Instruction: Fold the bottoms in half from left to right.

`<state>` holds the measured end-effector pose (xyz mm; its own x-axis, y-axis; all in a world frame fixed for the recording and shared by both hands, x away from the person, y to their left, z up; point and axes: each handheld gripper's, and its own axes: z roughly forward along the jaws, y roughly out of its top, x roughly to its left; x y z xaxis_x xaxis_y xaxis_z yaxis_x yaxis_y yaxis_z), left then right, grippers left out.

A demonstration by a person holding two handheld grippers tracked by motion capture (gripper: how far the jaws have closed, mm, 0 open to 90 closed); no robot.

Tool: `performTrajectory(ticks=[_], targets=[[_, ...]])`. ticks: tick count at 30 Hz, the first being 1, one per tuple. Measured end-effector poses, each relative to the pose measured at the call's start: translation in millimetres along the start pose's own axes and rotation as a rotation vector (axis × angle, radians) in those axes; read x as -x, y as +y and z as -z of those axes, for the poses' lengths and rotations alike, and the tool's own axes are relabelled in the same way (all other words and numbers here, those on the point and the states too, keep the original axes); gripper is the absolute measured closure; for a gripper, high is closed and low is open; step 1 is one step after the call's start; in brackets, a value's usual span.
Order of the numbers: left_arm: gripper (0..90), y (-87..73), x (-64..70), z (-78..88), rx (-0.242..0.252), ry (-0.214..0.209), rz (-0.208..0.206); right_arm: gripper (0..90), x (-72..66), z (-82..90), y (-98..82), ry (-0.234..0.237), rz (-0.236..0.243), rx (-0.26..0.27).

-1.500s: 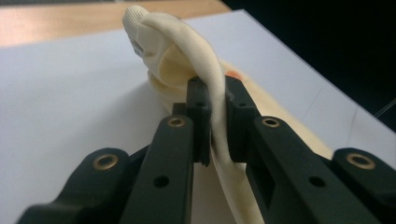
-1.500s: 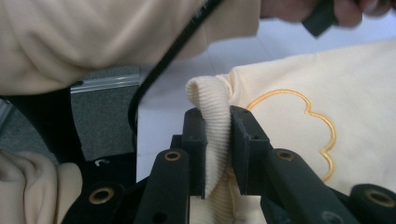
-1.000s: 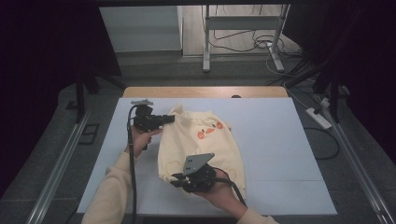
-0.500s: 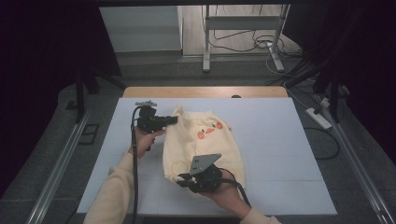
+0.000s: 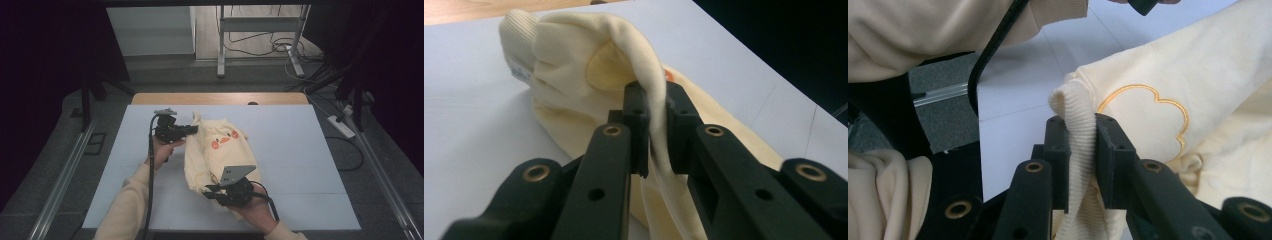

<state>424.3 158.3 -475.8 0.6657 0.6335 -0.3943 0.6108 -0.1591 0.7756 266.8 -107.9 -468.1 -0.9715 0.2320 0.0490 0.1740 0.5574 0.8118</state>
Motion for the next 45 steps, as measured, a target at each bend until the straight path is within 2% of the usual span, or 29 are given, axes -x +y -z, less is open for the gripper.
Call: performTrajectory(ticks=[19, 45], targets=[[82.1, 11.9, 14.0, -21.1, -0.025, -0.018, -0.015, 77.3, 4.0, 27.9, -17.8, -0.054, -0.044, 0.035], [81.9, 18.3, 23.3, -47.2, -0.063, -0.023, -0.020, 77.9, 6.7, 47.7, -35.3, -0.094, -0.100, 0.058]])
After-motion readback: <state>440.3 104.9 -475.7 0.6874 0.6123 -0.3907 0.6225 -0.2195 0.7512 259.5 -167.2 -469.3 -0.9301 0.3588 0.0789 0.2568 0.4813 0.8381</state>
